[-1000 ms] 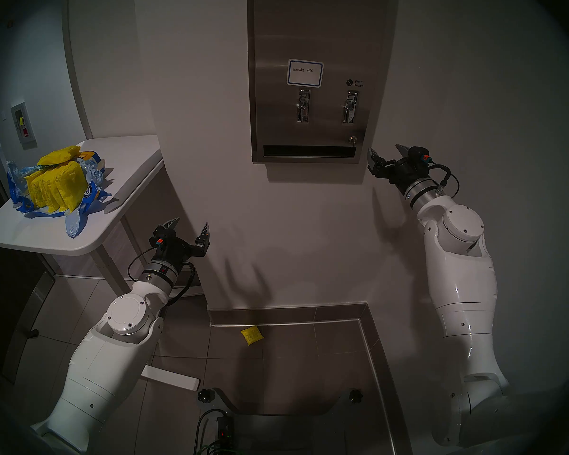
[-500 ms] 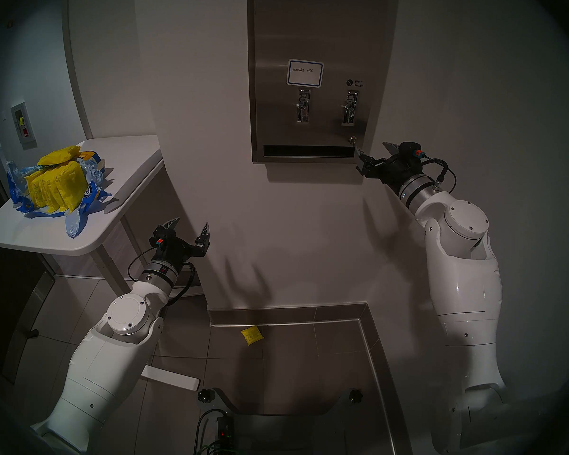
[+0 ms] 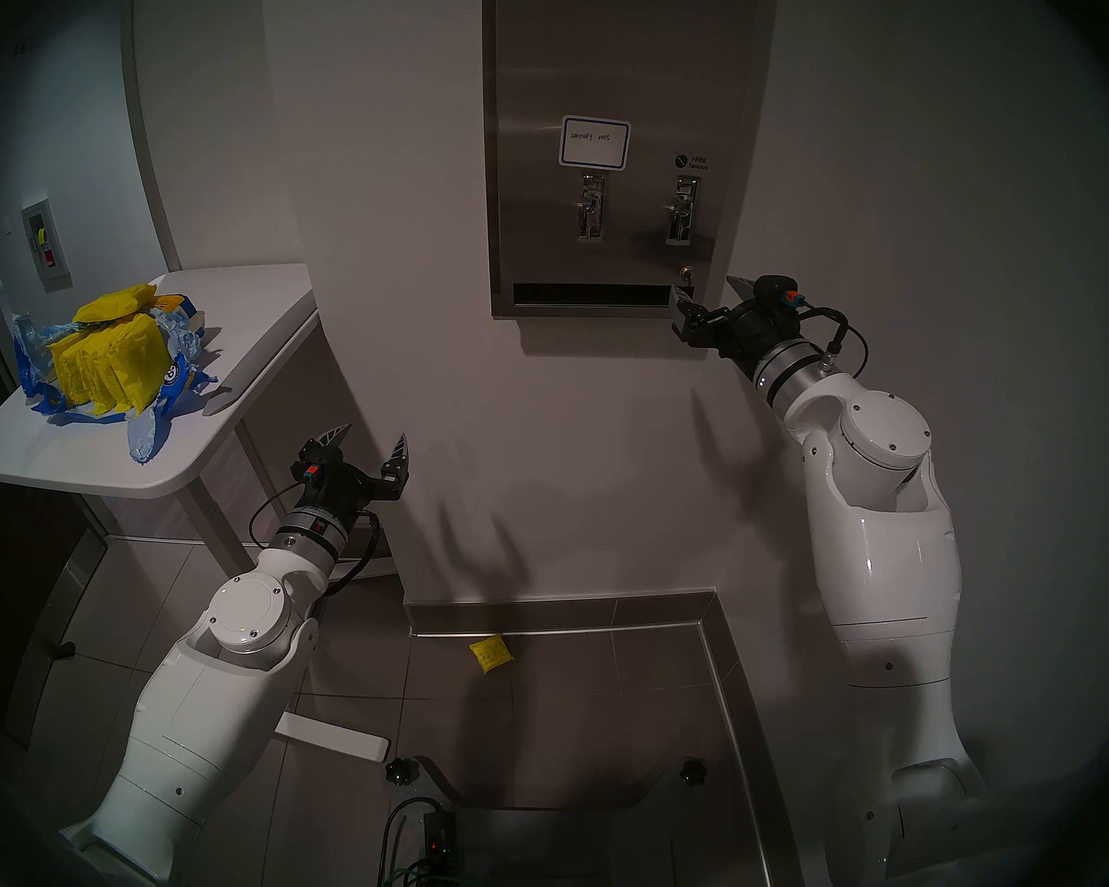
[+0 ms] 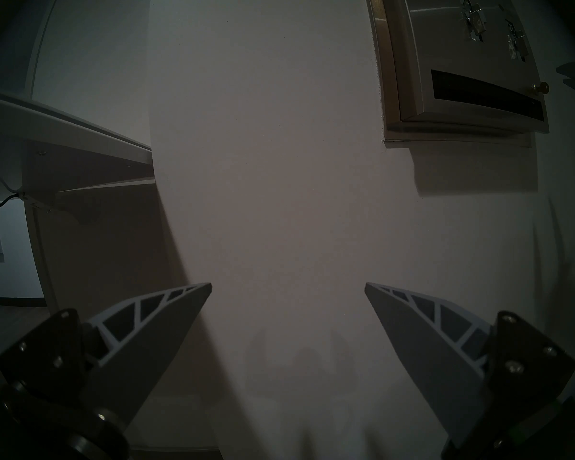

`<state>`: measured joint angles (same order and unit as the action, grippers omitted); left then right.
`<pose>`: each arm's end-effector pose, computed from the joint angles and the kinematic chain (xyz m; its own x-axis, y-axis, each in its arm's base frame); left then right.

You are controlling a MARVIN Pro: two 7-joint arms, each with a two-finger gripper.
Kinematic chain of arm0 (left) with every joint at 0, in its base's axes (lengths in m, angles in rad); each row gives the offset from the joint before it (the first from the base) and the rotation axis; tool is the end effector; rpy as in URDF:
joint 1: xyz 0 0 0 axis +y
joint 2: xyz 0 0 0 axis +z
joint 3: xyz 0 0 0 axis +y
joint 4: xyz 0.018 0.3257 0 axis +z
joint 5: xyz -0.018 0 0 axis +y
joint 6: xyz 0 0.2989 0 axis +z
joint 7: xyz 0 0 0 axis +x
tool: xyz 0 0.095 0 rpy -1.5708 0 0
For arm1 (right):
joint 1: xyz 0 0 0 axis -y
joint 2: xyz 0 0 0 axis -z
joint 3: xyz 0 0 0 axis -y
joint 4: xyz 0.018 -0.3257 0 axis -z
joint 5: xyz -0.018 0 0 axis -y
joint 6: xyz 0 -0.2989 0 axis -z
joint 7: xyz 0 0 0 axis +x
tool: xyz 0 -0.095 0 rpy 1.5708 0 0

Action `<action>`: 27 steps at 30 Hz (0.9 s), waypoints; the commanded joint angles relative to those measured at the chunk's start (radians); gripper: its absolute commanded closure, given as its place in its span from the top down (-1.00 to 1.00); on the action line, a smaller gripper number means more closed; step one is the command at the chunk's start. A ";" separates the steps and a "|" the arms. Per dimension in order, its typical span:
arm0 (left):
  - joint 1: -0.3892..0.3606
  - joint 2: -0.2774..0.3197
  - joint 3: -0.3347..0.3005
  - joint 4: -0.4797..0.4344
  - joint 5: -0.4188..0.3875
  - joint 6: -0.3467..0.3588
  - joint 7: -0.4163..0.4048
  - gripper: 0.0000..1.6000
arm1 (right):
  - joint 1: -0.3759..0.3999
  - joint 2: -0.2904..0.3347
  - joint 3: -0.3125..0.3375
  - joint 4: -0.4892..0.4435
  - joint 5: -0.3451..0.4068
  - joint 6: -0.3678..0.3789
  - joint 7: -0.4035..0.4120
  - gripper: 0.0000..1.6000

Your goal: Open the dispenser door, put the pads inside, close the door

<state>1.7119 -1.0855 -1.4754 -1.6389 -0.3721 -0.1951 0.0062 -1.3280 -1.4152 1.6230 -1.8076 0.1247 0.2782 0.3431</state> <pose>0.3646 0.1119 -0.3349 -0.0816 -0.0836 0.9932 -0.1217 -0.9882 -0.0931 0.4559 -0.0286 -0.1668 -0.2044 0.0335 0.9783 0.3007 -0.9489 0.0953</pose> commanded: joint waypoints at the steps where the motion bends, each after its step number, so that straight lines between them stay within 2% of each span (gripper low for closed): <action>1: -0.022 0.001 -0.009 -0.028 0.000 -0.013 0.001 1.00 | 0.051 -0.026 -0.031 -0.010 -0.015 -0.028 -0.022 1.00; 10: -0.023 0.001 -0.009 -0.028 0.000 -0.013 0.001 1.00 | 0.095 -0.039 -0.057 0.063 -0.052 -0.070 -0.059 1.00; 27: -0.023 0.001 -0.009 -0.027 0.000 -0.012 0.000 1.00 | 0.166 -0.039 -0.040 0.150 -0.077 -0.117 -0.095 1.00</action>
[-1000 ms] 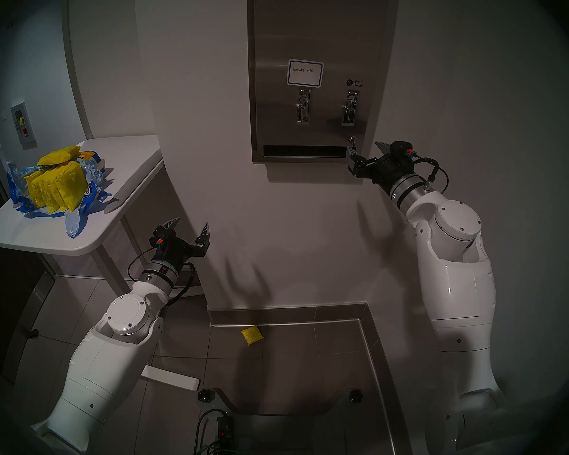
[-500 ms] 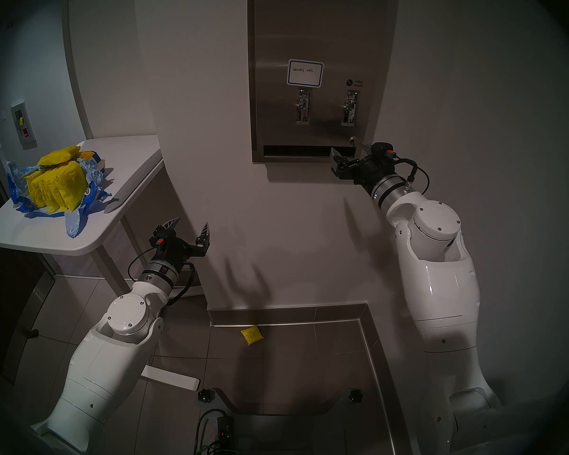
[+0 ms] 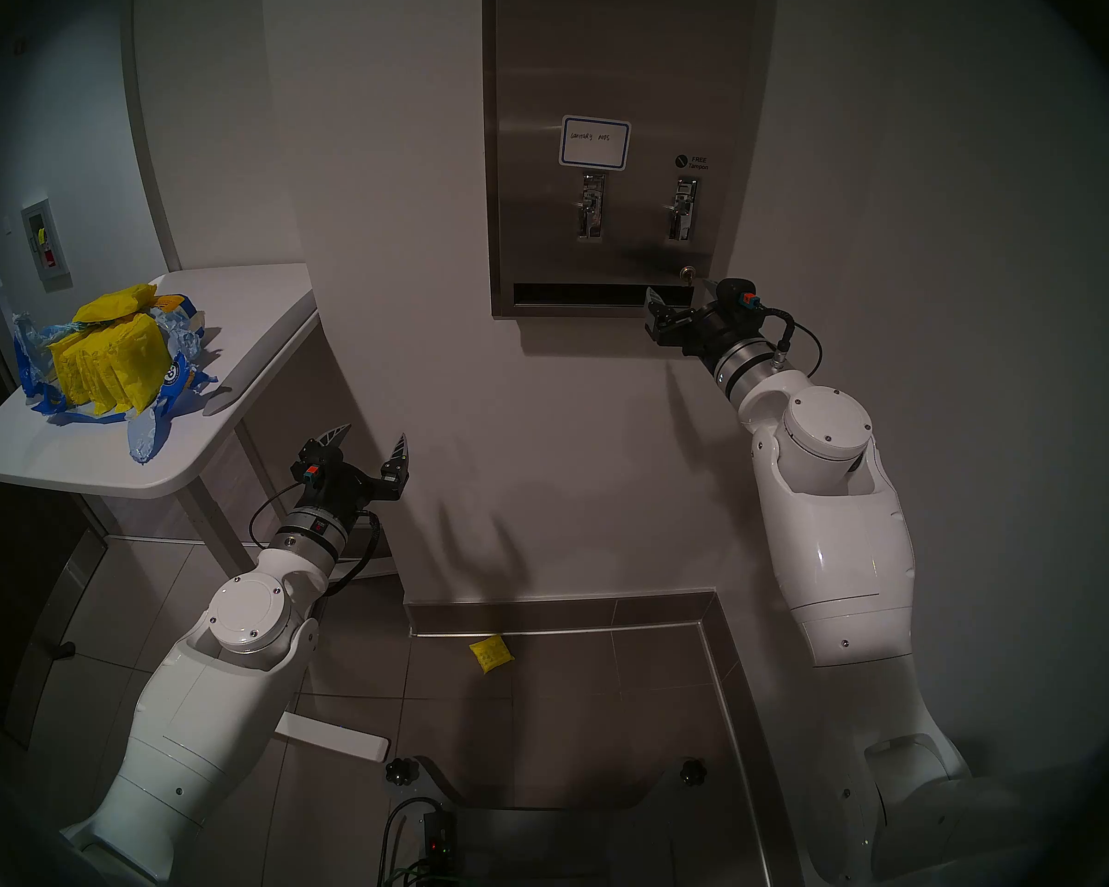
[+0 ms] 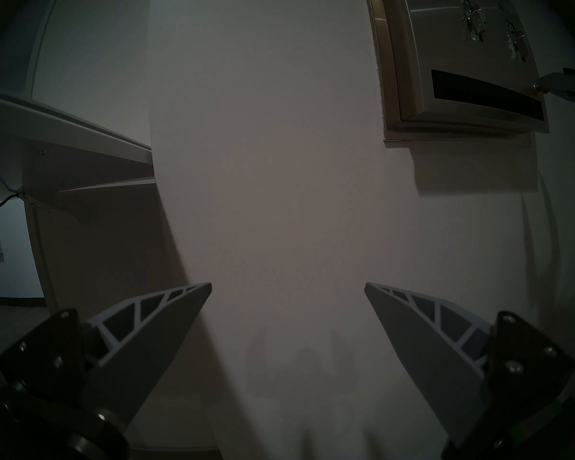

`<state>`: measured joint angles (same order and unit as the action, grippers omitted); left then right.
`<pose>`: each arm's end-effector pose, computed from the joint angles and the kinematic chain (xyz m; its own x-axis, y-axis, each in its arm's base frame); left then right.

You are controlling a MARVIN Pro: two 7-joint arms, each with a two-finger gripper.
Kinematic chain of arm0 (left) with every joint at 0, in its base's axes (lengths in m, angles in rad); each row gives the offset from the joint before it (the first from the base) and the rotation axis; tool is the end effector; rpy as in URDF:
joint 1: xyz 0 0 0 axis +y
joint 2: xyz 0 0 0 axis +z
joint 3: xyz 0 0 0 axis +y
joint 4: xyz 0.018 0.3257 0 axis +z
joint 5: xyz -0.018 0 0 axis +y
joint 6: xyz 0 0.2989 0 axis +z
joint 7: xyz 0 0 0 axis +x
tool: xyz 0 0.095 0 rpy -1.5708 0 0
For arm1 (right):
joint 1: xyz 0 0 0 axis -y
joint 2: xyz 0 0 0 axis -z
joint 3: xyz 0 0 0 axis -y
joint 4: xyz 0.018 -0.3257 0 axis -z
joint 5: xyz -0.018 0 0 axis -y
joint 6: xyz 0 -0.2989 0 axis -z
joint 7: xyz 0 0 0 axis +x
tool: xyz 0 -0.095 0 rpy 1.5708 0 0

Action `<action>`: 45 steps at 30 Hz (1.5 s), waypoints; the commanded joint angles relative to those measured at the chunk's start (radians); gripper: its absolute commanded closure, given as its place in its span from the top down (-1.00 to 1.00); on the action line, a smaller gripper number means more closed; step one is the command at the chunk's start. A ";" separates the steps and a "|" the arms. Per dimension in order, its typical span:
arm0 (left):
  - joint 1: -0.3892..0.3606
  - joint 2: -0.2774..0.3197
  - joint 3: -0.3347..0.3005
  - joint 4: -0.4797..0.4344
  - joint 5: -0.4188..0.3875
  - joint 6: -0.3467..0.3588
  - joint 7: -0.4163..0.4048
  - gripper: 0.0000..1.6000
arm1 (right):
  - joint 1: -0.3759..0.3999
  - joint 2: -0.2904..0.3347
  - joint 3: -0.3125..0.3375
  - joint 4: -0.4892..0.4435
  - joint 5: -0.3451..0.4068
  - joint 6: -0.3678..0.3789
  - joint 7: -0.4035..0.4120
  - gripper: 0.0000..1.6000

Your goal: Open the dispenser door, put the pads inside, close the door

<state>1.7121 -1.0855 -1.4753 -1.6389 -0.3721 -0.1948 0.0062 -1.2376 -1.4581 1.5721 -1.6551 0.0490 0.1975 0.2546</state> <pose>0.3645 0.1118 -0.3350 -0.0811 -0.0836 0.9932 -0.1218 -0.9882 -0.0931 0.4935 -0.0128 -0.1766 -0.2175 0.0637 0.9740 0.2282 -0.9669 0.1142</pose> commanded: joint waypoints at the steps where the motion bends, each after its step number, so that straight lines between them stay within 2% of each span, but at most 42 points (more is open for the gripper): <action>1: -0.023 0.001 -0.009 -0.028 0.000 -0.012 0.000 1.00 | 0.078 0.004 0.012 0.000 -0.002 -0.037 -0.006 1.00; 7: -0.023 0.001 -0.009 -0.028 0.000 -0.013 0.001 1.00 | 0.087 0.000 0.016 0.021 0.001 -0.046 -0.003 1.00; 9: -0.023 0.001 -0.009 -0.028 0.000 -0.013 0.001 1.00 | 0.088 0.000 0.015 0.028 0.001 -0.049 0.001 0.78; 11: -0.023 0.001 -0.009 -0.028 0.000 -0.013 0.001 1.00 | 0.089 -0.001 0.015 0.030 0.003 -0.049 0.003 0.81; 13: -0.023 0.001 -0.009 -0.028 0.000 -0.013 0.001 1.00 | 0.090 -0.002 0.014 0.035 0.004 -0.052 0.006 0.56; 14: -0.023 0.001 -0.009 -0.028 0.000 -0.013 0.001 1.00 | 0.090 -0.003 0.014 0.036 0.004 -0.052 0.007 0.26; 15: -0.023 0.001 -0.009 -0.028 0.000 -0.013 0.001 1.00 | 0.091 -0.003 0.013 0.038 0.004 -0.052 0.008 0.20; 16: -0.023 0.001 -0.009 -0.028 0.000 -0.013 0.001 1.00 | 0.092 -0.003 0.013 0.040 0.005 -0.053 0.010 0.44; 17: -0.023 0.001 -0.009 -0.028 0.000 -0.013 0.001 1.00 | 0.092 -0.004 0.013 0.042 0.007 -0.052 0.011 0.58; 19: -0.023 0.001 -0.009 -0.028 0.000 -0.013 0.001 1.00 | 0.094 -0.005 0.013 0.047 0.007 -0.054 0.014 0.34; 20: -0.023 0.001 -0.009 -0.028 0.000 -0.013 0.001 1.00 | 0.094 -0.005 0.013 0.047 0.007 -0.054 0.014 0.34; 21: -0.023 0.001 -0.009 -0.028 0.000 -0.013 0.001 1.00 | 0.094 -0.006 0.012 0.051 0.007 -0.055 0.016 -0.04; 23: -0.023 0.001 -0.009 -0.028 0.000 -0.013 0.001 1.00 | 0.095 -0.007 0.012 0.054 0.007 -0.056 0.019 -0.15; 25: -0.023 0.001 -0.009 -0.028 0.000 -0.013 0.001 1.00 | 0.096 -0.007 0.011 0.056 0.007 -0.055 0.021 -0.47; 26: -0.023 0.001 -0.009 -0.028 0.000 -0.013 0.001 1.00 | 0.095 -0.007 0.011 0.056 0.007 -0.056 0.020 -0.47; 27: -0.023 0.001 -0.009 -0.028 0.000 -0.013 0.001 1.00 | 0.095 -0.008 0.011 0.057 0.006 -0.056 0.021 -0.87; 28: -0.023 0.001 -0.009 -0.028 0.000 -0.013 0.001 1.00 | 0.094 -0.008 0.012 0.058 0.006 -0.058 0.021 -1.00; 38: -0.023 0.001 -0.009 -0.028 0.000 -0.013 0.001 1.00 | 0.091 -0.007 0.011 0.056 0.004 -0.057 0.020 -1.00; 45: -0.023 0.001 -0.009 -0.028 0.000 -0.013 0.001 1.00 | 0.079 -0.008 0.019 0.016 -0.004 -0.045 0.002 -1.00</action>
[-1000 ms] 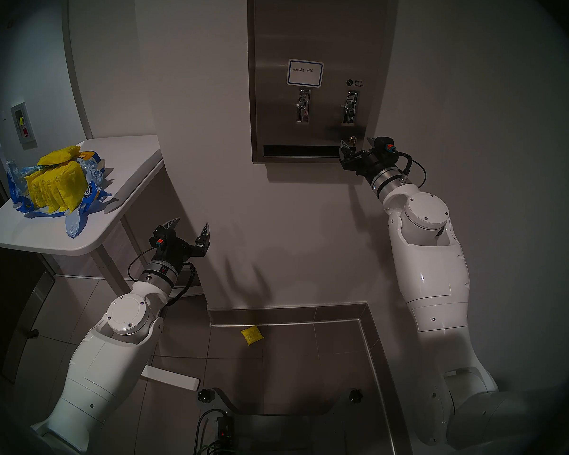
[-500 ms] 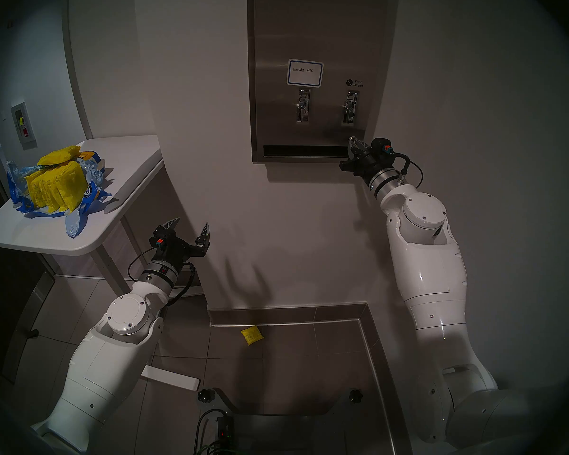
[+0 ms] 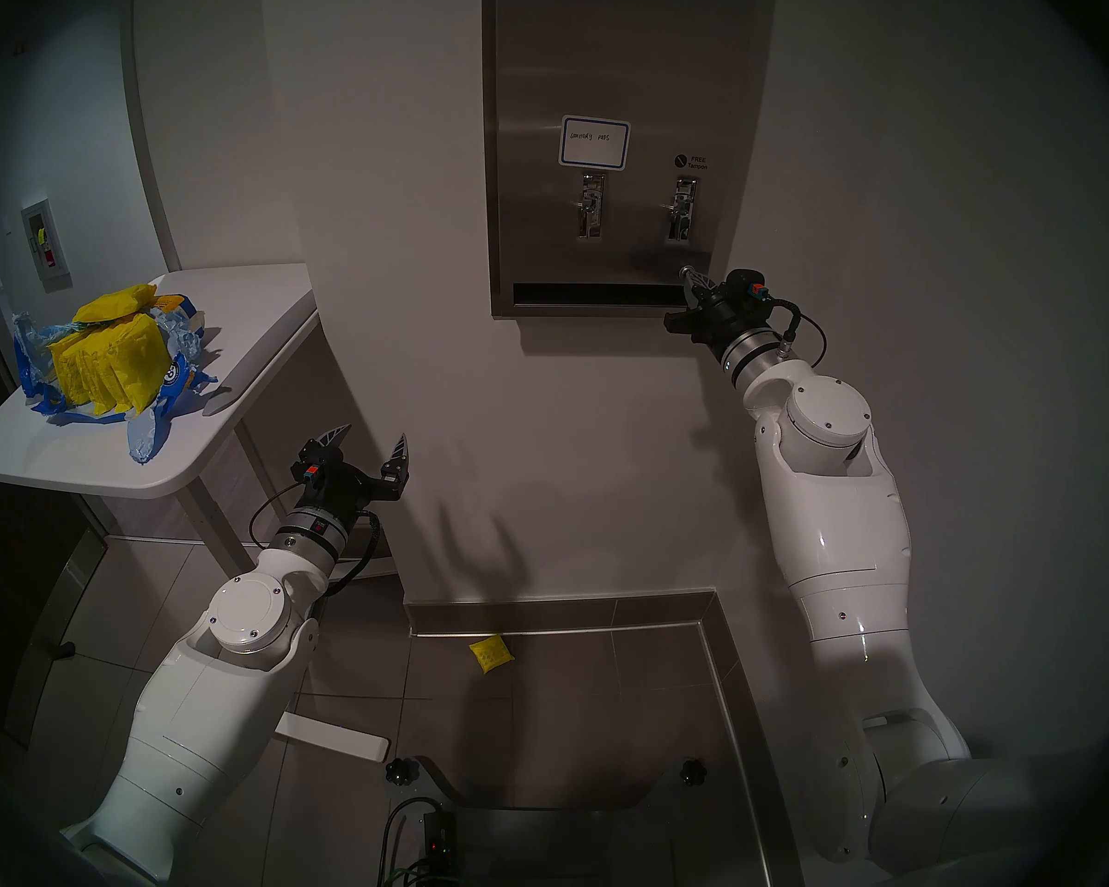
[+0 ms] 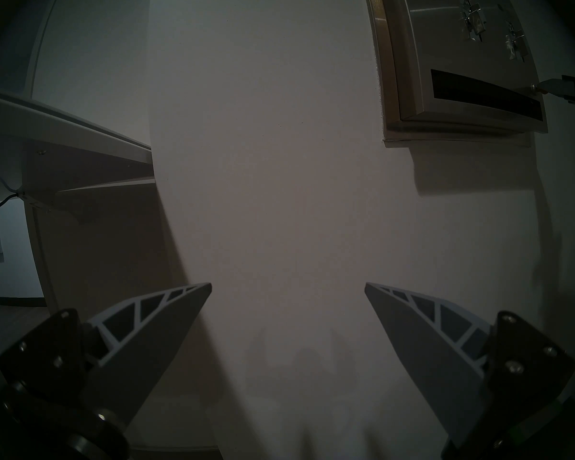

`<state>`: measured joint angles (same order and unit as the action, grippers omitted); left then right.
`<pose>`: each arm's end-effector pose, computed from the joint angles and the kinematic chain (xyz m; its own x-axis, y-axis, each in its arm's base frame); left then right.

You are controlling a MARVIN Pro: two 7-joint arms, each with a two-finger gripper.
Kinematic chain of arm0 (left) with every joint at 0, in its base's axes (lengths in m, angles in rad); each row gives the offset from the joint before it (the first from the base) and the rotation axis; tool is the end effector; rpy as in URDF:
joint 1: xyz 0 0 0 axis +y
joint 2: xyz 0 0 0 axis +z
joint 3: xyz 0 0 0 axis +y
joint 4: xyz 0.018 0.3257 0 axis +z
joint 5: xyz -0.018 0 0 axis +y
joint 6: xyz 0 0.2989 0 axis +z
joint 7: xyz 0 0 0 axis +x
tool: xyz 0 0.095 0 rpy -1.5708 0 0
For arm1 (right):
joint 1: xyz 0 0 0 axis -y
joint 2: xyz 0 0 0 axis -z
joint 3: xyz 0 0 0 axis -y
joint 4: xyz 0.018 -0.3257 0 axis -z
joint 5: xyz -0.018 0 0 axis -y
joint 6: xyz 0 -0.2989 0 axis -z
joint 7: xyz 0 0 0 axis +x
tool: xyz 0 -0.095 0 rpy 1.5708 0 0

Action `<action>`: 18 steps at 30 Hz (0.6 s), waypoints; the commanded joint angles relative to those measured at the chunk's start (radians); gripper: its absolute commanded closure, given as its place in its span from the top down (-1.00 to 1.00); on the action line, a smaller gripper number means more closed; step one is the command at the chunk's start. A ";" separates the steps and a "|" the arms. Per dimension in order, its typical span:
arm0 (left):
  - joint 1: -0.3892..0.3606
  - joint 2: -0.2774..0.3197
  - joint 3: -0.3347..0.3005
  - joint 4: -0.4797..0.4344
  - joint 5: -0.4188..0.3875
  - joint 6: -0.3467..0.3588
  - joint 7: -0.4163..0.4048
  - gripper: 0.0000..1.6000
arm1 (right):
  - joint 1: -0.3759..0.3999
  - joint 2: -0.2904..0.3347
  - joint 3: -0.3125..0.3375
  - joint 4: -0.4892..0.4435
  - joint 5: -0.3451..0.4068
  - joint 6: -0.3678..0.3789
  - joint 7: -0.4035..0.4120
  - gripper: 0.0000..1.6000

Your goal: Open the dispenser door, put the pads inside, close the door

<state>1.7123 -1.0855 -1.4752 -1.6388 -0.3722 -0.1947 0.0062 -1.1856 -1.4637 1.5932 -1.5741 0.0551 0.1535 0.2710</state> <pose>0.3645 0.1118 -0.3351 -0.0806 -0.0835 0.9932 -0.1218 -0.9882 -0.0930 0.5114 -0.0210 -0.1755 -0.2336 0.0481 0.9711 0.2215 -0.9699 0.1013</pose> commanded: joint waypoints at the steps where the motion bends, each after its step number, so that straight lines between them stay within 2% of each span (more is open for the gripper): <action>1: -0.023 0.001 -0.009 -0.028 0.000 -0.013 0.001 1.00 | 0.025 -0.002 0.000 -0.071 -0.011 0.002 -0.016 -1.00; 18: -0.023 0.001 -0.009 -0.028 0.000 -0.013 0.001 1.00 | -0.052 -0.017 0.009 -0.195 -0.051 0.062 -0.060 -1.00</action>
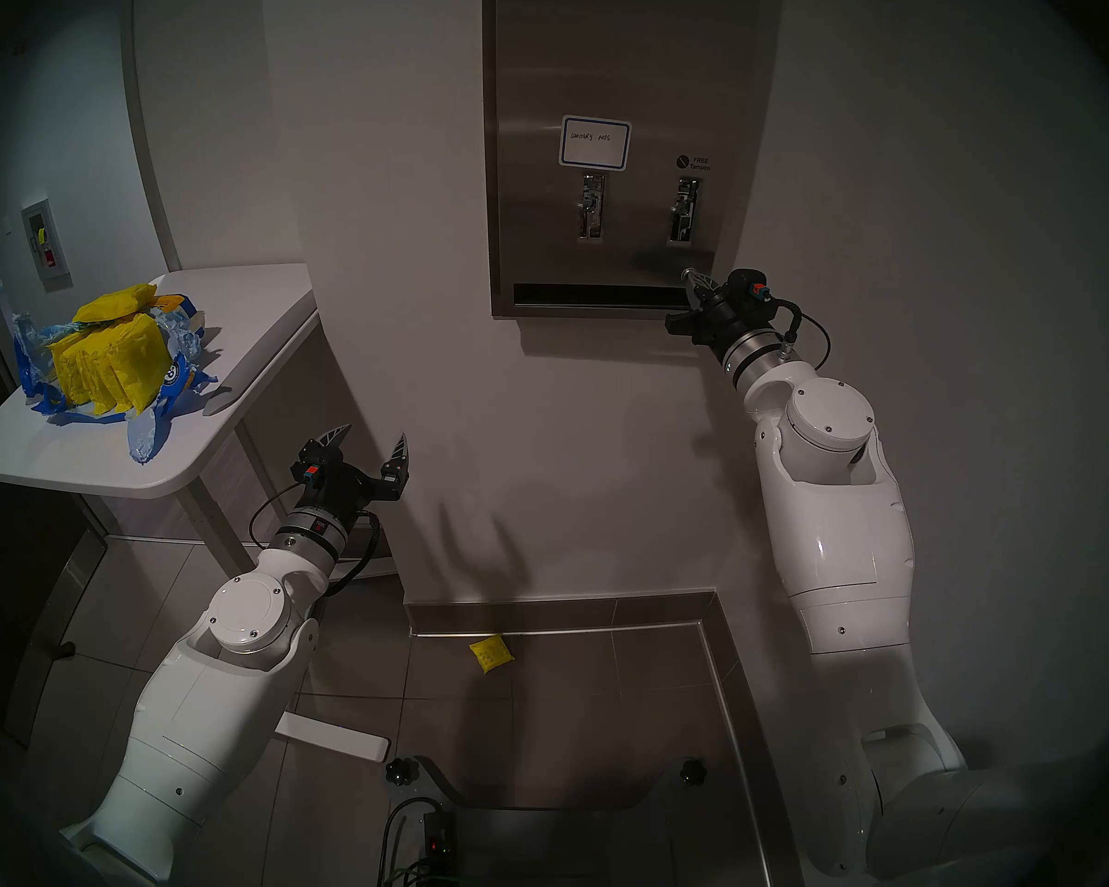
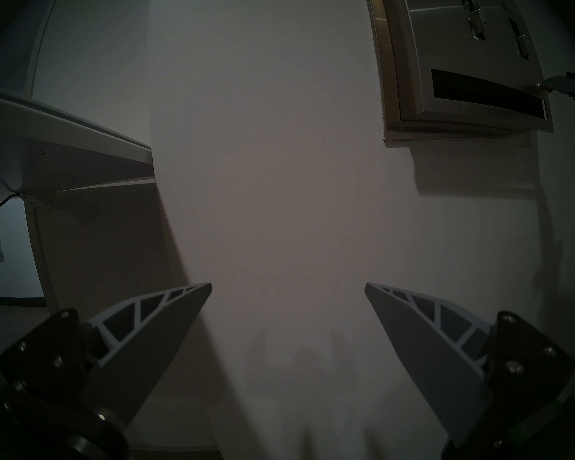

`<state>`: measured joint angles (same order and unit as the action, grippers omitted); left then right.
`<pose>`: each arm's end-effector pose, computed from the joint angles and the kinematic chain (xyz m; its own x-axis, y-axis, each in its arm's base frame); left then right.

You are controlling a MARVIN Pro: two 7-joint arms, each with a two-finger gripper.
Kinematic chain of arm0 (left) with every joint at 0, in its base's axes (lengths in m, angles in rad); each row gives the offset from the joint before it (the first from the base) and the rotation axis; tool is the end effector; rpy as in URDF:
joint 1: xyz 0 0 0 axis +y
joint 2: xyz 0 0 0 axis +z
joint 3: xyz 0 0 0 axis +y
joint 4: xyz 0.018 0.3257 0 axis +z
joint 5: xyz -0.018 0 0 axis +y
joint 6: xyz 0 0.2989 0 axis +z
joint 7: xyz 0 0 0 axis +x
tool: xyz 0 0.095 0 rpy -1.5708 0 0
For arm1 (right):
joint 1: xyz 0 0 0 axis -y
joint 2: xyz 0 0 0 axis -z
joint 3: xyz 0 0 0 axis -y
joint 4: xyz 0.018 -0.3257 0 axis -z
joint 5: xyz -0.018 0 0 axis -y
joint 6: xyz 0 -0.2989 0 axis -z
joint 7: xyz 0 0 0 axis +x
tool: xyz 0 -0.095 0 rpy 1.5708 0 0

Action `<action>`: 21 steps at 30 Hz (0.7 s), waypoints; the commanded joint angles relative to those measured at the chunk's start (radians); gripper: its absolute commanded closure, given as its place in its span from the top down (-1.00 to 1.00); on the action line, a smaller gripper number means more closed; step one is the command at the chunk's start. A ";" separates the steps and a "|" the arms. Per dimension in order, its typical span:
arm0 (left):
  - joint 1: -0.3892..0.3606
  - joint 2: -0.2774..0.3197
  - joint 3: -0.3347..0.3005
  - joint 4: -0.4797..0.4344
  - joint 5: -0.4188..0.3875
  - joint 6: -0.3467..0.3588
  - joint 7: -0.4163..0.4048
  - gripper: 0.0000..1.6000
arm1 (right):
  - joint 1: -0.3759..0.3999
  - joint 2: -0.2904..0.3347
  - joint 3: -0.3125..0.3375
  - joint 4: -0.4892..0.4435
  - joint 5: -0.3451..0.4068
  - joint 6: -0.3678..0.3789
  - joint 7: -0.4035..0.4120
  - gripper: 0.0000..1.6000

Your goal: Open the dispenser door, put the pads inside, close the door

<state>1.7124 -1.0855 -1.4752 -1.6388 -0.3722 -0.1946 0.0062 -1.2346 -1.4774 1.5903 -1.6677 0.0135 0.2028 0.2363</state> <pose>0.3644 0.1118 -0.3352 -0.0804 -0.0835 0.9933 -0.1218 -0.9882 -0.0930 0.4934 -0.0158 -0.1709 -0.2275 0.0775 0.9707 0.1854 -0.9751 0.1213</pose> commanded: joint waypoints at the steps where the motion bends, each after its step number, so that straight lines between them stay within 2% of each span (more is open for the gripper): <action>1: -0.023 0.001 -0.009 -0.028 0.000 -0.013 0.001 1.00 | -0.009 -0.005 0.012 -0.110 -0.013 0.018 -0.029 -1.00; 21: -0.023 0.001 -0.010 -0.028 0.000 -0.013 0.001 1.00 | -0.108 -0.027 0.024 -0.239 -0.052 0.093 -0.074 -1.00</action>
<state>1.7124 -1.0855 -1.4752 -1.6388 -0.3722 -0.1945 0.0062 -1.3337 -1.5011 1.6116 -1.8340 -0.0321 0.2998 0.1751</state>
